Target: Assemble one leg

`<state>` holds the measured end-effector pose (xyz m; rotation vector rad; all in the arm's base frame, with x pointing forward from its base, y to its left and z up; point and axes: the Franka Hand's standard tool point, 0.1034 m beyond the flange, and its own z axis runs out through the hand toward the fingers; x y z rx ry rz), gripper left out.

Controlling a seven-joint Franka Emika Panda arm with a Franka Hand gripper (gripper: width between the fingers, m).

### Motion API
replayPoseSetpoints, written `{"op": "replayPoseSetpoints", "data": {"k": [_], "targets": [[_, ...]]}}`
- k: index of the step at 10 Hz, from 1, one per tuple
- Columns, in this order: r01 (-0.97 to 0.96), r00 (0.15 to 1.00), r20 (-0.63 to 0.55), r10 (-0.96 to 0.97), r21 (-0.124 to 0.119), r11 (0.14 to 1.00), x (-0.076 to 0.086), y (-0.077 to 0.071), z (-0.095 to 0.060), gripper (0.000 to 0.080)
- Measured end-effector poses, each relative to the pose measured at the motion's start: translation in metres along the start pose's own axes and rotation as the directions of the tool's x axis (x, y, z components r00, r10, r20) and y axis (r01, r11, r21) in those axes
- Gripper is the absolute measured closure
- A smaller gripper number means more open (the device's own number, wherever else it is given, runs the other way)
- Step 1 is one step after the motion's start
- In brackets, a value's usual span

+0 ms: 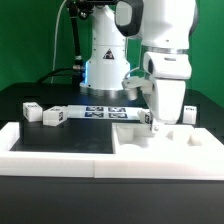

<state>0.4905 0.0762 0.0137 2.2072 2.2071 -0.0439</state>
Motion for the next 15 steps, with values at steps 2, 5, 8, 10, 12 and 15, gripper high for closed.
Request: {"op": "replayPoseSetpoints", "data": {"k": [2, 5, 8, 10, 12, 15], "targets": [[0.004, 1.0, 0.001, -0.004, 0.002, 1.0, 0.001, 0.0, 0.001, 0.0735], [0.003, 1.0, 0.001, -0.003, 0.003, 1.0, 0.001, 0.0, 0.001, 0.0466], [0.003, 1.0, 0.001, -0.003, 0.003, 1.0, 0.001, 0.0, 0.001, 0.0192], [0.003, 1.0, 0.001, -0.003, 0.003, 1.0, 0.001, 0.0, 0.001, 0.0157], [0.003, 1.0, 0.001, -0.003, 0.003, 1.0, 0.001, 0.0, 0.001, 0.0152], [-0.03, 0.999, 0.016, 0.031, -0.016, 0.999, 0.008, -0.008, -0.027, 0.0151]]}}
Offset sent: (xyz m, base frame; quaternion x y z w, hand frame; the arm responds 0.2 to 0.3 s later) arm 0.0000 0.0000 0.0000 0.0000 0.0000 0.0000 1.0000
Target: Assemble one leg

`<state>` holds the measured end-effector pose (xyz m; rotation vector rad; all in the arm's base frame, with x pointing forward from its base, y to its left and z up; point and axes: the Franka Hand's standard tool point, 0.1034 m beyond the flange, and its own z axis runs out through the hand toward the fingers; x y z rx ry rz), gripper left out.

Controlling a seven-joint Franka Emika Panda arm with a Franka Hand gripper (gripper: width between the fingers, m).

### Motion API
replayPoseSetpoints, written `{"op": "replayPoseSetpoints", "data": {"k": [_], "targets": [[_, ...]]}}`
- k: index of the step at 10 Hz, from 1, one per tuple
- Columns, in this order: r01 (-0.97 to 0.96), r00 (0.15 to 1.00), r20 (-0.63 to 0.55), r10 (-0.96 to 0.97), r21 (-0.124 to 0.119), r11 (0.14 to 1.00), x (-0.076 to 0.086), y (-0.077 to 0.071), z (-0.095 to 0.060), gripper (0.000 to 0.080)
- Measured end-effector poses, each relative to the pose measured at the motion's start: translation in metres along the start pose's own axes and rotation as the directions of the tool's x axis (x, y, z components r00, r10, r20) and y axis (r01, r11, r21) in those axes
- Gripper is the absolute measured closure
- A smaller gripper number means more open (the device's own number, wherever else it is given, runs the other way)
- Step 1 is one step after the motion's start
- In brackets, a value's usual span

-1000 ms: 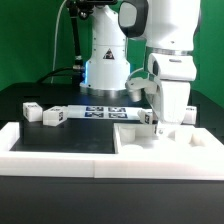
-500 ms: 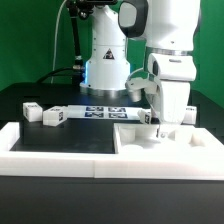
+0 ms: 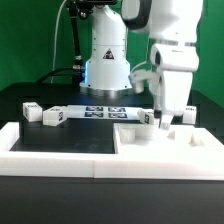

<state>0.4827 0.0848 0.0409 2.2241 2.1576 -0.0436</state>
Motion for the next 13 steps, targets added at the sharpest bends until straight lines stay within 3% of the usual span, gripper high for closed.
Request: {"op": "replayPoseSetpoints", "data": {"k": [2, 4, 7, 9, 11, 13], "targets": [[-0.002, 1.0, 0.024, 0.002, -0.002, 1.0, 0.001, -0.01, -0.026, 0.0151], [-0.067, 0.997, 0.032, 0.067, -0.021, 0.998, 0.003, -0.028, -0.045, 0.0151], [-0.097, 0.995, 0.031, 0.098, -0.019, 0.995, 0.003, -0.029, -0.043, 0.0151], [-0.29, 0.957, 0.013, 0.29, -0.029, 0.957, 0.004, -0.03, -0.042, 0.0151], [-0.574, 0.819, -0.043, 0.573, -0.037, 0.818, 0.01, -0.048, -0.037, 0.0151], [-0.758, 0.652, -0.072, 0.755, -0.014, 0.652, 0.028, -0.065, -0.033, 0.0151]]}}
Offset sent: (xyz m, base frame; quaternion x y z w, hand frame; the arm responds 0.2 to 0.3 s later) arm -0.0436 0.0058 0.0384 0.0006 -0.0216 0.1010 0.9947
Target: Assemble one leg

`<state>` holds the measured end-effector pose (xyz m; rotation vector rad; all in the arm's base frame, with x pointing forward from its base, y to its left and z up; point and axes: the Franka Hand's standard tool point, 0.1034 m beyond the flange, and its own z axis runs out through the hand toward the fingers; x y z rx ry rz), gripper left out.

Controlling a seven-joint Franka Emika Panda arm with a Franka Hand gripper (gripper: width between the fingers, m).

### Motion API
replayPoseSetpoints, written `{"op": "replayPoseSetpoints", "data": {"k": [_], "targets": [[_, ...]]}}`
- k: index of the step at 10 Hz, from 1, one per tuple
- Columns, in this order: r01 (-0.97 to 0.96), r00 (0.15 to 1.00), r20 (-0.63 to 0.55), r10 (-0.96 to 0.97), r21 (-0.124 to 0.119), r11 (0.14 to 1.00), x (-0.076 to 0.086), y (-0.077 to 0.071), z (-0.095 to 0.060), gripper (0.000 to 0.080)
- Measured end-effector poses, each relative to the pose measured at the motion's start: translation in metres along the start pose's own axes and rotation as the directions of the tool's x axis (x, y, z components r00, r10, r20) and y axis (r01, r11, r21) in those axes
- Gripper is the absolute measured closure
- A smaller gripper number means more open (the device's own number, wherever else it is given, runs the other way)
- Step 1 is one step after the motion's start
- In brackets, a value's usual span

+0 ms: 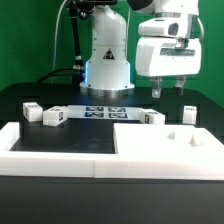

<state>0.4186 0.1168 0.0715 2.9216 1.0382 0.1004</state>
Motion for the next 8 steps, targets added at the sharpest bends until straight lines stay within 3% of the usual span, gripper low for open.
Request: {"op": "replayPoseSetpoints", "data": {"k": [3, 7, 8], "targets": [[-0.319, 0.948, -0.003, 0.319, 0.039, 0.947, 0.005, -0.014, 0.006, 0.0151], [-0.528, 0.849, 0.011, 0.528, 0.062, 0.847, 0.008, -0.019, 0.006, 0.0151], [-0.614, 0.788, 0.009, 0.615, 0.072, 0.786, 0.009, -0.031, 0.007, 0.0151]]}}
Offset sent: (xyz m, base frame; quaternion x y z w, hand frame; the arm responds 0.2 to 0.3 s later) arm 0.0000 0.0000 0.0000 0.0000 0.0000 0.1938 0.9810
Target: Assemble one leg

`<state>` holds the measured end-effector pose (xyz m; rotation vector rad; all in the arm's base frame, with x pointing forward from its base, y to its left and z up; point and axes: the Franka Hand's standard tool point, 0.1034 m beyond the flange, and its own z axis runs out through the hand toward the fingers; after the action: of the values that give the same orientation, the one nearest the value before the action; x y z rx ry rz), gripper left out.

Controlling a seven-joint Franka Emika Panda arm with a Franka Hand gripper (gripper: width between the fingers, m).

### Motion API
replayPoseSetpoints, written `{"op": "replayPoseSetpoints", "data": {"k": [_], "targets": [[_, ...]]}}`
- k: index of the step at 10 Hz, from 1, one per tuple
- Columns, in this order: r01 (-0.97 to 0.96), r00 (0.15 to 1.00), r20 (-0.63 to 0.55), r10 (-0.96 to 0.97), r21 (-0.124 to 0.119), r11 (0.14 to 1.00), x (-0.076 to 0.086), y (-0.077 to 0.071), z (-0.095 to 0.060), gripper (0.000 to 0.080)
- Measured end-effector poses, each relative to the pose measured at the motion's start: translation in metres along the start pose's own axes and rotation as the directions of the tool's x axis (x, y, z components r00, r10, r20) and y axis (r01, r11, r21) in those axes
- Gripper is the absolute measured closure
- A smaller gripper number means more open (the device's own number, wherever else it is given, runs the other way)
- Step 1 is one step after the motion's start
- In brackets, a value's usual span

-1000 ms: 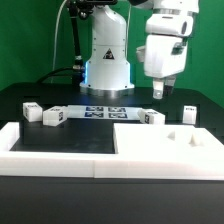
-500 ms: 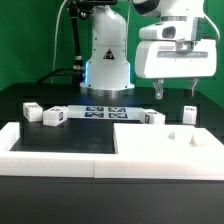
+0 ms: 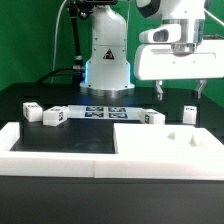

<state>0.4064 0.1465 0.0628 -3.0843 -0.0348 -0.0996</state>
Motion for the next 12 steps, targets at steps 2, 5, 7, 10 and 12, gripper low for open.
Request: {"op": "replayPoseSetpoints", "data": {"k": [2, 5, 7, 10, 12], "targets": [[-0.101, 0.995, 0.003, 0.101, 0.015, 0.995, -0.013, -0.015, 0.005, 0.0151], [-0.097, 0.995, 0.026, 0.097, 0.012, 0.995, -0.015, -0.016, 0.006, 0.0151], [-0.101, 0.99, 0.096, 0.102, -0.011, 0.995, -0.019, -0.013, 0.008, 0.0151], [-0.177, 0.947, 0.262, 0.183, -0.047, 0.983, -0.018, -0.018, 0.012, 0.0151], [-0.185, 0.897, 0.4, 0.186, -0.043, 0.982, -0.015, -0.014, 0.013, 0.0151]]}}
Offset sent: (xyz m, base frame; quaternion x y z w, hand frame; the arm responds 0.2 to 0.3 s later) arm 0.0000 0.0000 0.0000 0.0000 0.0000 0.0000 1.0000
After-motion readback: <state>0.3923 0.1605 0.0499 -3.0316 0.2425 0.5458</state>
